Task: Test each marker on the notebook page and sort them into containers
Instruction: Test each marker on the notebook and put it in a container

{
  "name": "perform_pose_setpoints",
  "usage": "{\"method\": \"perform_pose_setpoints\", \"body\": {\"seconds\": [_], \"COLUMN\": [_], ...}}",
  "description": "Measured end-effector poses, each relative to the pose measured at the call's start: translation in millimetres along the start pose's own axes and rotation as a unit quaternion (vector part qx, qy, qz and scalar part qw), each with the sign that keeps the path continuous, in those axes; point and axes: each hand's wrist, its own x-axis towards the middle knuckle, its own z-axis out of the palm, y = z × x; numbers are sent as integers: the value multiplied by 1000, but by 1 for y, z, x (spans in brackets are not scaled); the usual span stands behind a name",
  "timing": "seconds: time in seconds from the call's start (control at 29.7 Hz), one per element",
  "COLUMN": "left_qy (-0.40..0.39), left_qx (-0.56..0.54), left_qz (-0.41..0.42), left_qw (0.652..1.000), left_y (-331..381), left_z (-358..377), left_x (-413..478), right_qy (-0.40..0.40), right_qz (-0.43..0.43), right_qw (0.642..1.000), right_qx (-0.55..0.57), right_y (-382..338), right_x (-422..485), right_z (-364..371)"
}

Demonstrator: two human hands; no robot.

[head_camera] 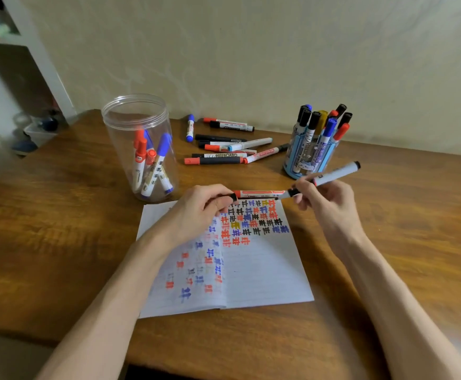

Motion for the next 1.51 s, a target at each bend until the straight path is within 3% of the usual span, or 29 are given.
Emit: {"method": "perform_pose_setpoints", "body": {"seconds": [0.1,0.4,0.81,1.51], "left_qy": [-8,52,75,78], "left_qx": [9,34,67,75], "left_qz": [12,53,72,87], "left_qw": [1000,997,992,990], "left_y": [4,1,0,-5], "left_z": [12,15,17,17], "left_x": [2,0,1,1], "right_qy": [-24,-44,-4,-14], "right_qz": [36,122,-9,-56], "right_qw": [996,987,986,983], "right_qx": [-72,-97,-164,-175], "right_y": [3,-8,21,28], "right_x": [-6,-16,-45,-44], "right_z": [15,29,45,44]}}
